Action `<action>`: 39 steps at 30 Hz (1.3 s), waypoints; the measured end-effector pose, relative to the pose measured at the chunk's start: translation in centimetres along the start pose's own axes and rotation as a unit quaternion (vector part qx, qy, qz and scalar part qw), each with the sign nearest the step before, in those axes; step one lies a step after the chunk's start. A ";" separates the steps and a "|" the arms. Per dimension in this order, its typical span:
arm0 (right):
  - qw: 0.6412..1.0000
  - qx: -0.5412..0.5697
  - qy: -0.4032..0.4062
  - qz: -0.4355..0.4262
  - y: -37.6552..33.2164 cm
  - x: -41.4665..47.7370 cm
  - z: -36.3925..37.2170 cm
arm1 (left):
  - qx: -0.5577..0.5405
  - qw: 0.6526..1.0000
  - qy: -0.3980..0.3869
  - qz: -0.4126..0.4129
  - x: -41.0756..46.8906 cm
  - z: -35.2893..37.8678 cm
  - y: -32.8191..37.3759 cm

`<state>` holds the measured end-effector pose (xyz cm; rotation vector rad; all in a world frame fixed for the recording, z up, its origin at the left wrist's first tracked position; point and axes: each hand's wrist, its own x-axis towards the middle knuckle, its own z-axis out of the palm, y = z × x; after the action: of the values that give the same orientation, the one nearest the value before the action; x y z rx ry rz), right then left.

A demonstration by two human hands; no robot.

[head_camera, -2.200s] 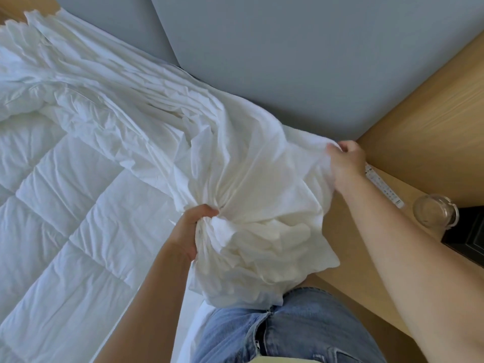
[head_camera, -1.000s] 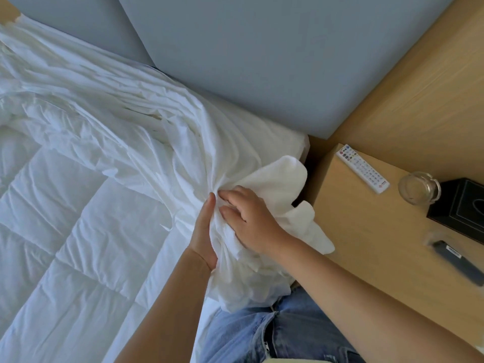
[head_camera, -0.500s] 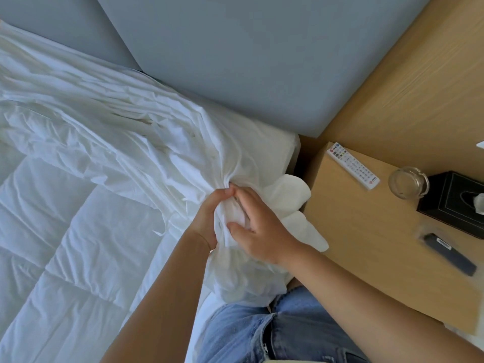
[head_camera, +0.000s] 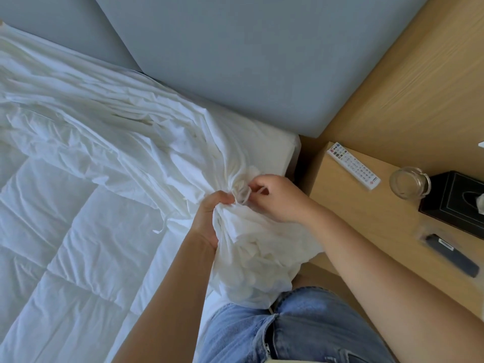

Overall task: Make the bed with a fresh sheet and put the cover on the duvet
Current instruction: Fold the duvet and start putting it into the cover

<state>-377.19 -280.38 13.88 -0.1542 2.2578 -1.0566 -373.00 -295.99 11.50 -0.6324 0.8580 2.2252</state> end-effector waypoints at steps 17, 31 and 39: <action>0.994 0.069 0.029 -0.080 -2.6 -1.7 4.2 | -0.057 0.993 0.034 0.102 -0.8 -0.5 0.2; 0.994 -0.051 0.005 -0.098 -2.2 -2.8 3.7 | 0.142 0.989 0.044 0.015 -0.7 0.3 1.1; 0.991 -0.006 -0.073 -0.109 -2.3 -2.1 2.4 | 0.144 0.987 0.065 0.029 -0.7 -0.3 1.5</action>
<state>-374.44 -282.76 15.41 -0.4785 2.1493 -1.1052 -373.55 -297.34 12.40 -0.6239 1.2508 2.0739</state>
